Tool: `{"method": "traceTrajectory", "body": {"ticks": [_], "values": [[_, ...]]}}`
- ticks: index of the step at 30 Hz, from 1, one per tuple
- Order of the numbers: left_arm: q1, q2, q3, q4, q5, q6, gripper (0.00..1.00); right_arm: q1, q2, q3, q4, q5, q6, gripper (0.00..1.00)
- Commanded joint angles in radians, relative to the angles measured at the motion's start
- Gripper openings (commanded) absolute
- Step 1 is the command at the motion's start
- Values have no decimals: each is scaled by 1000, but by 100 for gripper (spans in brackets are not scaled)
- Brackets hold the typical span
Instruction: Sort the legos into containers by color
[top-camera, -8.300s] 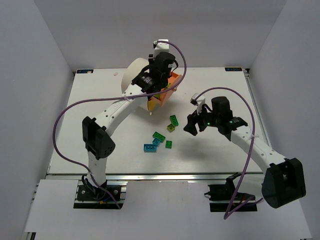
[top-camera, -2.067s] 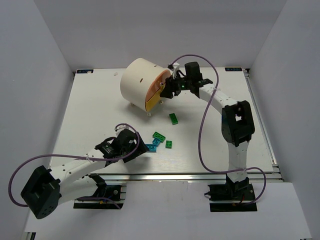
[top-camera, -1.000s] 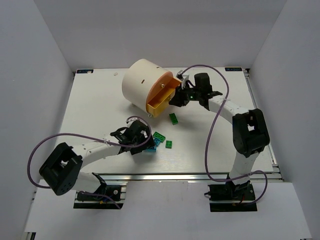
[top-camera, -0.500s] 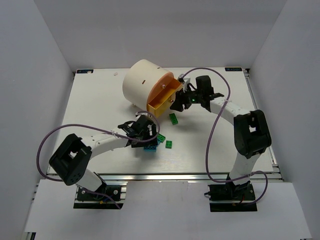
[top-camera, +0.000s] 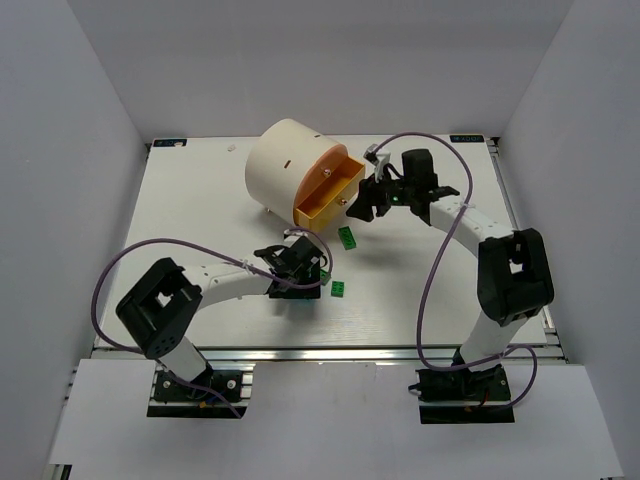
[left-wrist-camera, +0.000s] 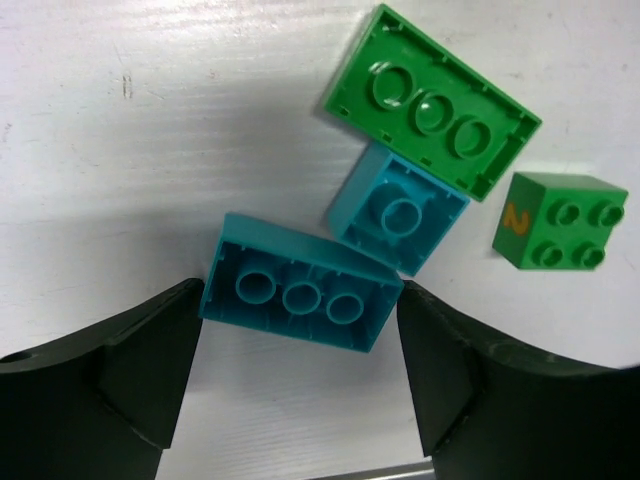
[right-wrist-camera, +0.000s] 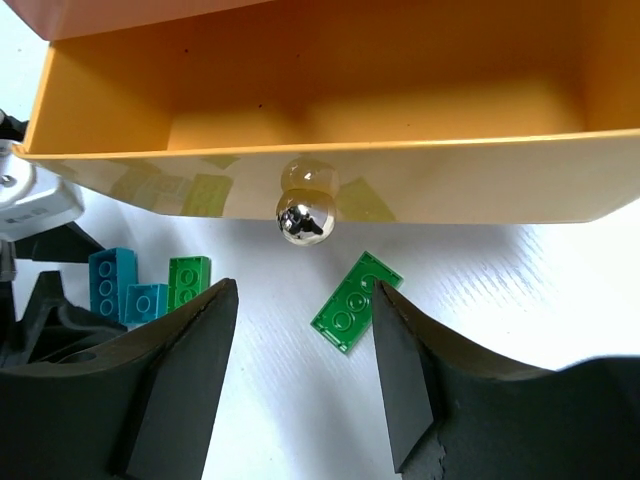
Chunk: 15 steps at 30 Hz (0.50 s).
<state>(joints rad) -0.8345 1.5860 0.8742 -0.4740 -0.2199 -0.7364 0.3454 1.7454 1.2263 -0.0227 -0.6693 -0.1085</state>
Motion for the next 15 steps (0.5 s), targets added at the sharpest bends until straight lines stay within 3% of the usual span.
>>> {"method": "traceTrajectory", "body": {"ticks": [1,6,9,15], "values": [[-20,31,45,-52,-90,-37,84,-11,-55,-19,-6,-30,3,62],[-43,54,97,-110,-150,-43,73,-17,-80,-33,-11,-33,-2,62],[-54,32,103,-126,-173,-43,61,-23,-92,-40,-14,-38,-7,62],[-86,-139,140,-175,-237,-60,53,-32,-132,-59,-28,-50,-16,62]]}}
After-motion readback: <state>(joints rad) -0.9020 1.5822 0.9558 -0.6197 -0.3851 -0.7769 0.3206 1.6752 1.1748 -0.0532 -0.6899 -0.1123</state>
